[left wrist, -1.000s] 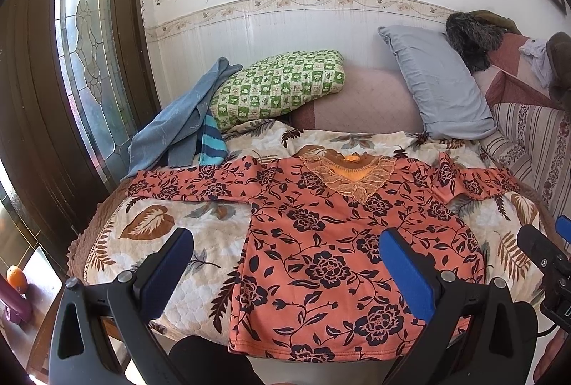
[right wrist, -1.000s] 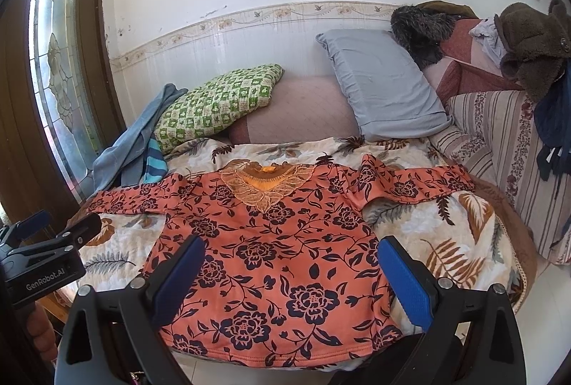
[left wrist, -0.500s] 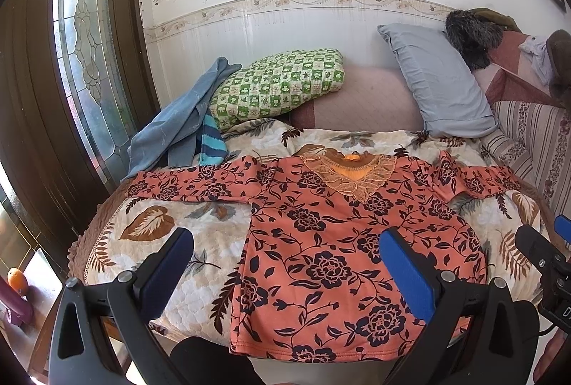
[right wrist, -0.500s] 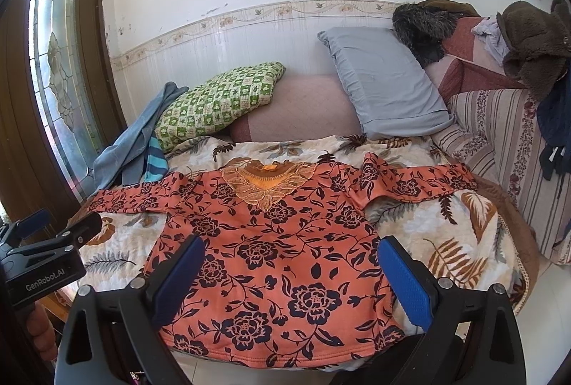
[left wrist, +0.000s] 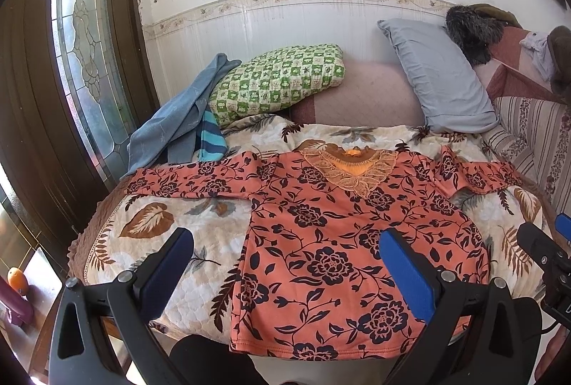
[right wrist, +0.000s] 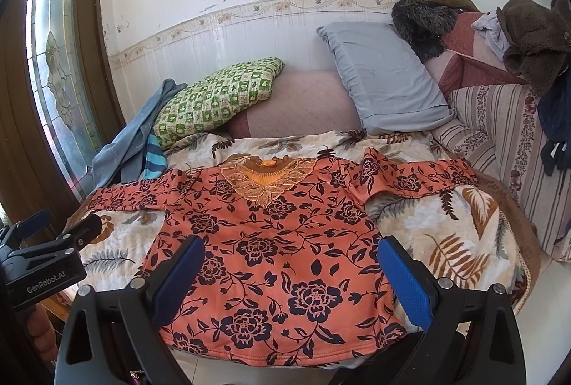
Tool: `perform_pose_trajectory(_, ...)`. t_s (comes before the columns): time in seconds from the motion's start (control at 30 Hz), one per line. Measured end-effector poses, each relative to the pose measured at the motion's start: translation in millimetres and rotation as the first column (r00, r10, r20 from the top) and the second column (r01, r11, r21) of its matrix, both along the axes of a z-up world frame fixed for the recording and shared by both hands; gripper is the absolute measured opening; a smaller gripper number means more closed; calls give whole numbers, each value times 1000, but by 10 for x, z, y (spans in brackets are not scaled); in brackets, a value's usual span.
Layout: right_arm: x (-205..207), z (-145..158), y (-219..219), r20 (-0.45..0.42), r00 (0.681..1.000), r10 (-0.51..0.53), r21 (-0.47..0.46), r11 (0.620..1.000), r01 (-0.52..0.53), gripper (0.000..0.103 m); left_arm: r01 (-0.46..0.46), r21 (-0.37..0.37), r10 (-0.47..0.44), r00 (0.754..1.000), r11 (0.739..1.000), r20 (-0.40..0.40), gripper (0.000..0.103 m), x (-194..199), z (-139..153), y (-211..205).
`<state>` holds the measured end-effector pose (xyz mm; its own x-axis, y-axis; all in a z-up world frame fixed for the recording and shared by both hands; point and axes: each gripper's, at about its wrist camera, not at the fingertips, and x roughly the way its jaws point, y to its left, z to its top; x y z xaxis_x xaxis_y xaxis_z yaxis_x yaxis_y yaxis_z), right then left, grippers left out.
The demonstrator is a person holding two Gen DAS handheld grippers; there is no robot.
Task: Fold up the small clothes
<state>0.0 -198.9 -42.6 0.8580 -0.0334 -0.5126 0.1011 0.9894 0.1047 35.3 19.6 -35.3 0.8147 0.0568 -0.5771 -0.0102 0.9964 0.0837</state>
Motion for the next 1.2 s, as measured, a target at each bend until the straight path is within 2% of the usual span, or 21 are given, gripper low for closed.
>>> perform_pose_trajectory(0.73,63,-82,-14,-24,1000,-1,7,1000,1,99,-6,2,6,1000,1000,-22,103,31,-74,2)
perform_pose_trajectory(1.2,235,-91,94,-46,999,7,-26,1000,-8,99,-42,1,42,998,999,-48,103,297,-209,191)
